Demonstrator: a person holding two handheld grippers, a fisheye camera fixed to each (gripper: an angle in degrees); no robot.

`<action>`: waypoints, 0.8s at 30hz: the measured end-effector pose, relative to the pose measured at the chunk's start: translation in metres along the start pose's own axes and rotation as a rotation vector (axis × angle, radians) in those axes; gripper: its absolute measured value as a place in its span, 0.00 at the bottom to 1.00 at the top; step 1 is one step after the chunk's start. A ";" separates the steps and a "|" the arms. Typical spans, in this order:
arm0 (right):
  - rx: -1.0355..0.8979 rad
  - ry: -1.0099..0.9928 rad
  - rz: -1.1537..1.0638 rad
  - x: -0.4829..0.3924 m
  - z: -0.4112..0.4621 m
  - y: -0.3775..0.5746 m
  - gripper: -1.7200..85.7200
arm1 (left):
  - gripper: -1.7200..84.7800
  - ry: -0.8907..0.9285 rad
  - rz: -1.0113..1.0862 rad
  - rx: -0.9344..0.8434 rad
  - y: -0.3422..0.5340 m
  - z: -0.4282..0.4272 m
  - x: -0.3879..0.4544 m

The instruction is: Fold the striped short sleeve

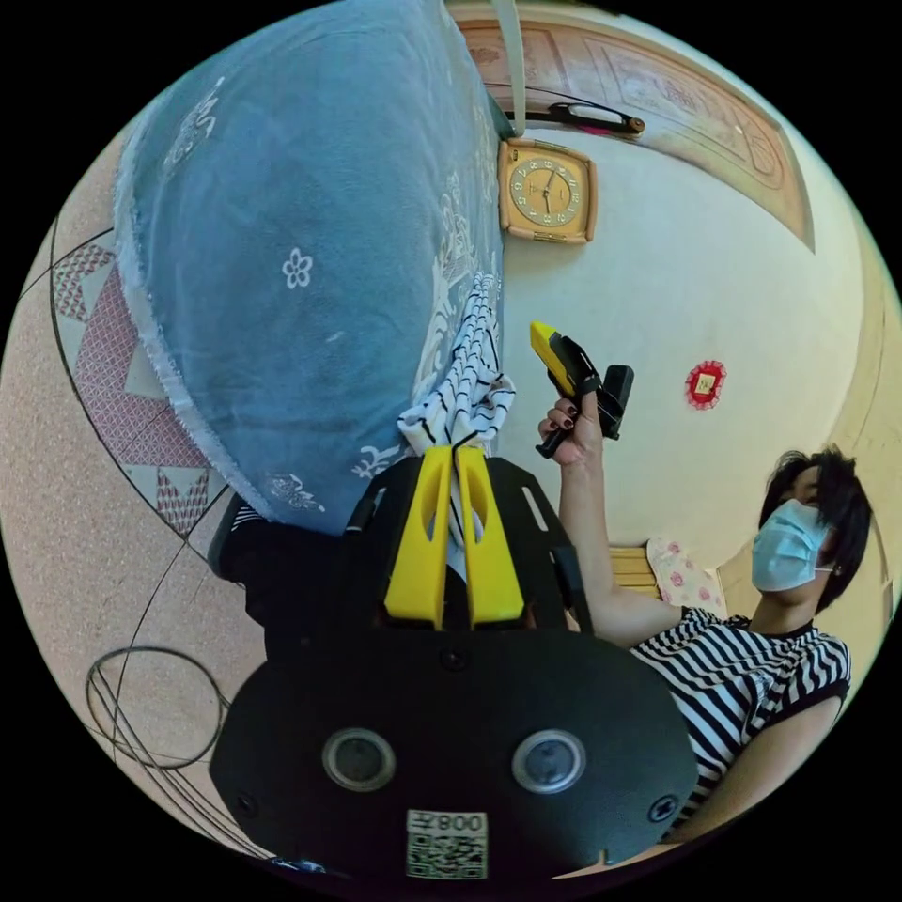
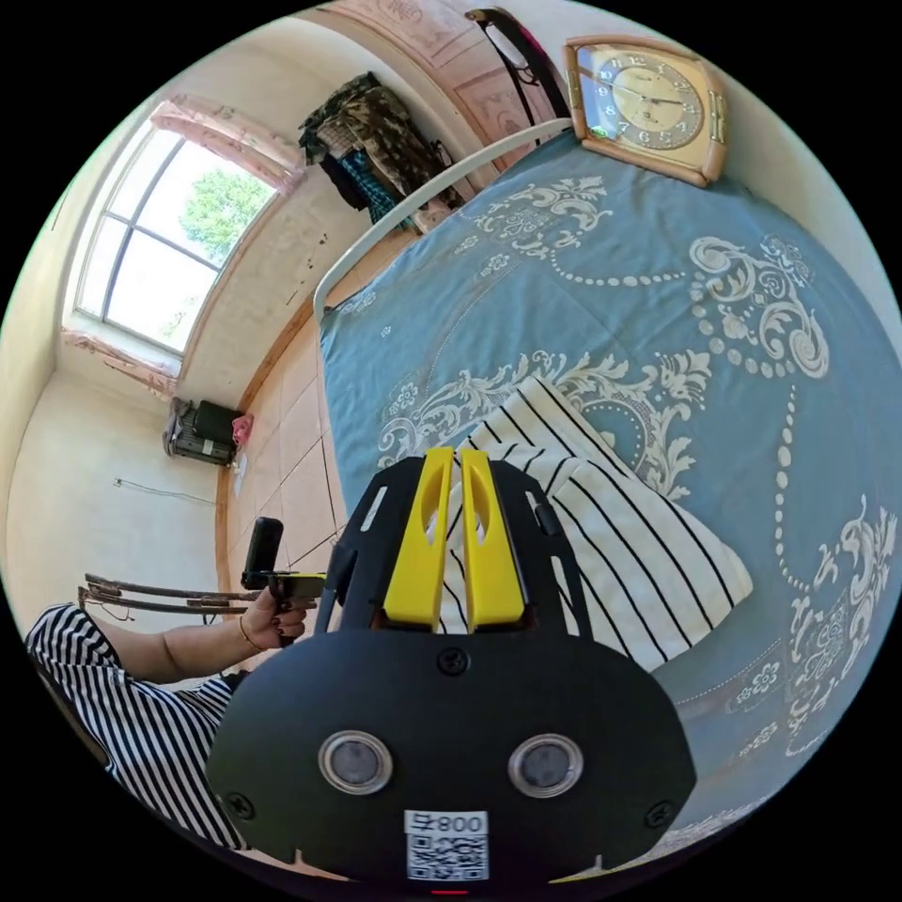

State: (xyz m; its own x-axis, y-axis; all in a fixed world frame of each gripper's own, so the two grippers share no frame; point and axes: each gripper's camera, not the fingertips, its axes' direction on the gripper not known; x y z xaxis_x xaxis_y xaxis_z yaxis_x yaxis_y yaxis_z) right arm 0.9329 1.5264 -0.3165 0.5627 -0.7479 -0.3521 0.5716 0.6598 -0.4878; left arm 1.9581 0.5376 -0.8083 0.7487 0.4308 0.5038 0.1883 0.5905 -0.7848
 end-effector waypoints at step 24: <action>0.105 -0.243 0.219 0.039 -0.013 0.174 0.03 | 0.02 -0.280 0.279 -0.088 -0.041 0.033 0.084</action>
State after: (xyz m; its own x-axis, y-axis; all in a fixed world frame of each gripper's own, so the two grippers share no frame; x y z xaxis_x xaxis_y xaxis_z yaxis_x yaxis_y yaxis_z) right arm 1.0469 1.6109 -0.4253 0.7977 -0.5564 -0.2326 0.4724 0.8163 -0.3324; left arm 1.9921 0.5716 -0.7217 0.5787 0.7428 0.3367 0.0657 0.3690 -0.9271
